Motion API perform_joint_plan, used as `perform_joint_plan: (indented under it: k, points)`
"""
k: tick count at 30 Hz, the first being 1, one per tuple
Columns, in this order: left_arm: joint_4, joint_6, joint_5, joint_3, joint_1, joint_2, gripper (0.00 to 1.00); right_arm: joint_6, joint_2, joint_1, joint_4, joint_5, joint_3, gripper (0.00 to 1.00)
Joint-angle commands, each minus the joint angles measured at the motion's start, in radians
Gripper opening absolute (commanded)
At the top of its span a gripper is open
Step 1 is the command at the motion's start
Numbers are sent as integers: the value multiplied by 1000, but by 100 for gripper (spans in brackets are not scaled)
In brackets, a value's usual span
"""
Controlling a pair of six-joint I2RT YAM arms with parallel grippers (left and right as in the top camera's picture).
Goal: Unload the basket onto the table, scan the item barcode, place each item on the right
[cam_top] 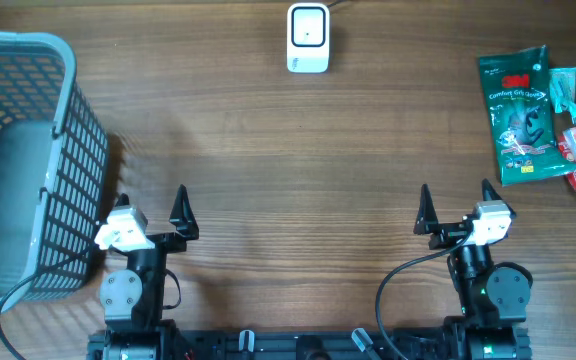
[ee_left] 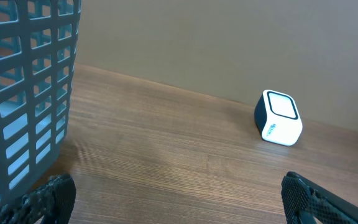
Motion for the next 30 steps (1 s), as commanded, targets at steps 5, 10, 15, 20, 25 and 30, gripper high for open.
perform_joint_plan:
  k: [5,10,15,20,25,30]
  points:
    - [0,20,52,-7,-50,-5,100,-12,-9,-2,5,21,-1,100]
    - [1,20,50,-7,-42,-7,100,-13,-9,-2,5,21,-1,100]
    - [1,20,50,-7,-42,-7,100,-12,-9,-2,5,21,-1,100]
    - [1,20,50,-7,-42,-7,100,-12,-9,-2,5,21,-1,100]
    - [1,19,50,-7,-42,-7,100,-12,-9,-2,5,21,-1,100]
    - [1,20,50,-7,-42,-7,100,-13,-9,-2,5,21,-1,100]
